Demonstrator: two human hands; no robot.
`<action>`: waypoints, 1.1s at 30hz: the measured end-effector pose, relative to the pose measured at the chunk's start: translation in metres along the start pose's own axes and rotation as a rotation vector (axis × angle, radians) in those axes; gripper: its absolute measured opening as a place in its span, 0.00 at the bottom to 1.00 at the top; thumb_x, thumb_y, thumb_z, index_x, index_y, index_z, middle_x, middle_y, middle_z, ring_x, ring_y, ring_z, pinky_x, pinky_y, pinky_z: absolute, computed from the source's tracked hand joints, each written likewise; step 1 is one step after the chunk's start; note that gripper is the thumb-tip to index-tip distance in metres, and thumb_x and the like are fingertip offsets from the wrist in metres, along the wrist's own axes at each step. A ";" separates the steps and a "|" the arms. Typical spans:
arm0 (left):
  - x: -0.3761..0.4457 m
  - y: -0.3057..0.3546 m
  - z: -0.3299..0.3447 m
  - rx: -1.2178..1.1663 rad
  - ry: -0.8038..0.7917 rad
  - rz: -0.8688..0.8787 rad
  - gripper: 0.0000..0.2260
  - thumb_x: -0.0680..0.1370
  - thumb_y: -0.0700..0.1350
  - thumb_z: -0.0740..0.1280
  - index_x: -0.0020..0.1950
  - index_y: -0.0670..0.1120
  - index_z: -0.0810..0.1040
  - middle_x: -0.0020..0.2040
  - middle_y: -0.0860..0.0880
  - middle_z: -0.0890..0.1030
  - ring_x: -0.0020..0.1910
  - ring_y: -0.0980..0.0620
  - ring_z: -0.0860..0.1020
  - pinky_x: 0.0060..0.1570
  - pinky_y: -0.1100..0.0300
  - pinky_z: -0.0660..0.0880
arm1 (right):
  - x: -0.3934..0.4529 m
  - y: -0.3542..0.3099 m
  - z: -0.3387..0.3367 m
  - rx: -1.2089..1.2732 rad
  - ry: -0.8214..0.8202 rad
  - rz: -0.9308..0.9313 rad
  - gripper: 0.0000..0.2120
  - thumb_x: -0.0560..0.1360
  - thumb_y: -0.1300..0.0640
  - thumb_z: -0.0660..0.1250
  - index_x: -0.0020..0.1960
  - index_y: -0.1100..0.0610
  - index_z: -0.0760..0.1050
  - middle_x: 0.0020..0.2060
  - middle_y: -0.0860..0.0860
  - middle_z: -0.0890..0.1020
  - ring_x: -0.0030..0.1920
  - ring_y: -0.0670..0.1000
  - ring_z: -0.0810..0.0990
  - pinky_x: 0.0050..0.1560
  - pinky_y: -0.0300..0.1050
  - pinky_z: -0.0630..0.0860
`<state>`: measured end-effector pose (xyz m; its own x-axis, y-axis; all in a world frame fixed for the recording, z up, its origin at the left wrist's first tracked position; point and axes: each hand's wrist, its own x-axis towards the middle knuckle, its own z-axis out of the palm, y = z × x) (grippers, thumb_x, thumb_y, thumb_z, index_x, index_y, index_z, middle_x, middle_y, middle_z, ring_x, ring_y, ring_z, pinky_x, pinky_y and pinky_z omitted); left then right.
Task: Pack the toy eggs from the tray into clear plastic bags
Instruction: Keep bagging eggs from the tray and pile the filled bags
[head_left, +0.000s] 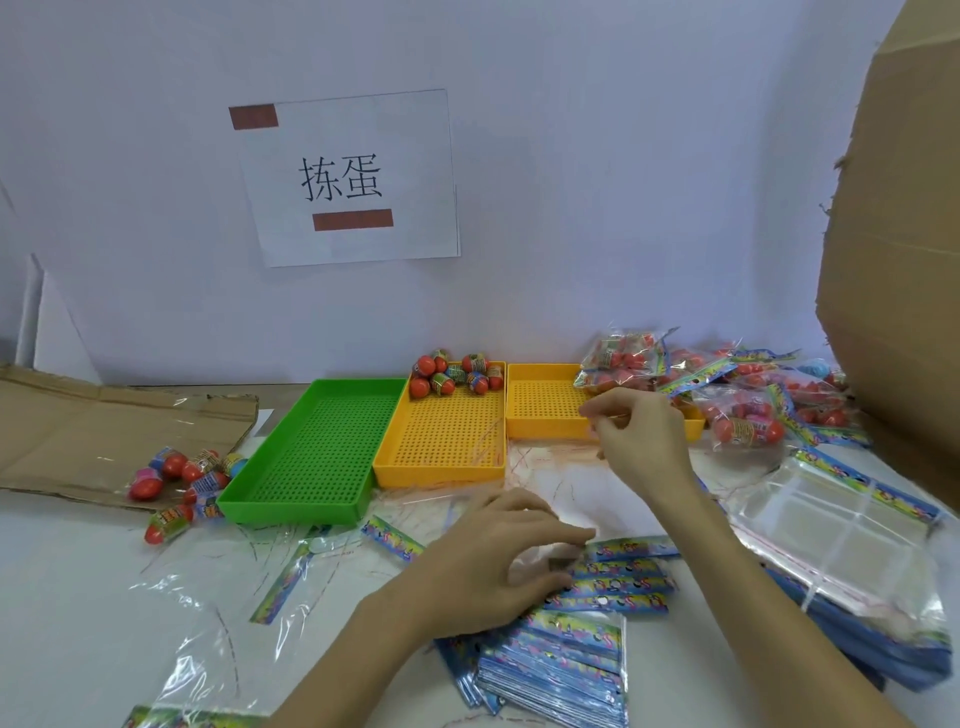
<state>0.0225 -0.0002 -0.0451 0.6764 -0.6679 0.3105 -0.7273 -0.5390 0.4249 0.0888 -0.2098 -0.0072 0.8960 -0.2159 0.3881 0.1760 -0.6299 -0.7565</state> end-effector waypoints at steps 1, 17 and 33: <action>0.001 0.000 0.000 0.014 0.009 0.009 0.19 0.83 0.56 0.69 0.74 0.57 0.78 0.60 0.60 0.82 0.64 0.59 0.71 0.69 0.62 0.62 | -0.001 -0.002 0.000 -0.013 -0.008 -0.022 0.09 0.79 0.67 0.69 0.52 0.57 0.86 0.49 0.52 0.87 0.42 0.49 0.84 0.44 0.41 0.80; 0.001 0.006 -0.007 -0.180 0.185 -0.063 0.04 0.87 0.46 0.63 0.55 0.48 0.77 0.51 0.56 0.84 0.53 0.60 0.80 0.55 0.62 0.75 | 0.001 -0.004 0.006 0.135 -0.008 -0.061 0.11 0.85 0.64 0.60 0.59 0.58 0.80 0.39 0.51 0.83 0.34 0.48 0.83 0.40 0.48 0.83; 0.004 -0.017 -0.036 -0.862 0.974 -0.442 0.07 0.84 0.40 0.69 0.61 0.45 0.79 0.41 0.42 0.87 0.38 0.53 0.84 0.39 0.62 0.81 | -0.010 -0.016 -0.005 0.523 -0.841 -0.016 0.11 0.81 0.53 0.70 0.56 0.59 0.84 0.52 0.54 0.88 0.53 0.55 0.87 0.57 0.46 0.83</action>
<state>0.0417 0.0252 -0.0208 0.8985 0.2936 0.3263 -0.3721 0.1149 0.9211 0.0751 -0.2011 0.0041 0.8540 0.5176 0.0534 0.1673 -0.1760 -0.9701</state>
